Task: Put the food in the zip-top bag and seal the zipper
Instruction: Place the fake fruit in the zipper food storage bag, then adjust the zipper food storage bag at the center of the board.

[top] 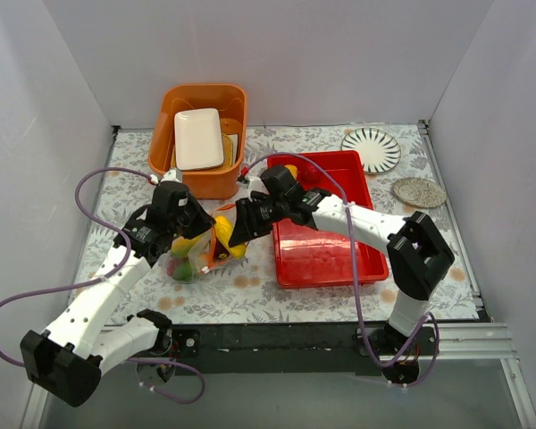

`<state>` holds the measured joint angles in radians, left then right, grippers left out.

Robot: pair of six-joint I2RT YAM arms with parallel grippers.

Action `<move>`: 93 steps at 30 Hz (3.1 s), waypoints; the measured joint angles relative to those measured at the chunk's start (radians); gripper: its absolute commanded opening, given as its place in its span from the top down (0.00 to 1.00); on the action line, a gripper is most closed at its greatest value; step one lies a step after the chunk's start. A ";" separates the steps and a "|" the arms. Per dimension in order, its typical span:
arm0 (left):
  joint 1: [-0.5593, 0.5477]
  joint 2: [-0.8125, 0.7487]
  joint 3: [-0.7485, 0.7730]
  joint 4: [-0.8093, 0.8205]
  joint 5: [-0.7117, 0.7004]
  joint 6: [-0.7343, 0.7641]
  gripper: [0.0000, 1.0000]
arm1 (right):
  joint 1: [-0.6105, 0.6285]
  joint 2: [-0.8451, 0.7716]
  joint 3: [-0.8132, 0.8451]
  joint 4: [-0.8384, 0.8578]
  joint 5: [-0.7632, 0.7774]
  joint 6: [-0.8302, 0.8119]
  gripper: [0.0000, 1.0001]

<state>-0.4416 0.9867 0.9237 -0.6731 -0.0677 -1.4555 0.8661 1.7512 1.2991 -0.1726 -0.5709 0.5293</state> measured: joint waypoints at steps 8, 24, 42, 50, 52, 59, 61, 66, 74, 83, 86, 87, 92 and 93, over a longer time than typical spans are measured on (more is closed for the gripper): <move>0.000 -0.017 0.000 0.000 0.001 -0.002 1.00 | 0.000 0.063 0.071 -0.031 0.044 0.021 0.64; 0.000 -0.027 0.008 -0.018 -0.003 -0.023 1.00 | 0.010 0.089 0.159 -0.100 0.155 -0.055 0.25; 0.000 -0.030 0.042 -0.060 -0.071 -0.029 0.98 | 0.006 -0.195 -0.068 -0.111 0.416 -0.123 0.29; 0.000 -0.030 0.042 -0.058 -0.071 -0.030 0.99 | 0.001 -0.106 -0.077 -0.047 0.354 -0.094 0.43; 0.000 -0.030 0.043 -0.057 -0.071 -0.031 0.98 | 0.000 -0.048 -0.058 -0.043 0.330 -0.083 0.82; 0.000 -0.040 0.043 -0.061 -0.074 -0.033 0.99 | 0.000 0.046 -0.016 -0.046 0.280 -0.072 0.99; 0.000 -0.043 0.048 -0.068 -0.081 -0.033 0.99 | 0.000 0.030 -0.004 -0.048 0.275 -0.072 0.99; 0.000 -0.045 0.117 -0.105 -0.134 -0.029 0.96 | 0.008 -0.037 0.084 -0.082 0.252 -0.083 0.99; 0.000 -0.061 0.237 -0.128 -0.229 -0.015 1.00 | 0.060 -0.064 0.327 -0.091 0.226 -0.122 0.99; 0.000 -0.074 0.279 -0.229 -0.347 -0.015 0.91 | 0.072 0.067 0.355 -0.118 0.146 -0.113 0.99; 0.001 -0.083 0.295 -0.233 -0.375 -0.007 0.92 | 0.072 0.090 0.355 -0.115 0.121 -0.107 0.99; 0.001 -0.082 0.296 -0.233 -0.378 -0.006 0.92 | 0.072 0.097 0.355 -0.115 0.116 -0.101 0.99; 0.001 -0.057 0.240 -0.200 -0.356 -0.001 0.94 | 0.070 0.108 0.307 -0.082 0.115 -0.046 0.95; 0.001 -0.051 0.209 -0.190 -0.343 -0.002 0.97 | 0.068 0.108 0.284 -0.076 0.116 -0.035 0.92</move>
<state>-0.4404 0.9360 1.1332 -0.8635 -0.4103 -1.4574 0.9344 1.8591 1.5829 -0.2485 -0.4553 0.4938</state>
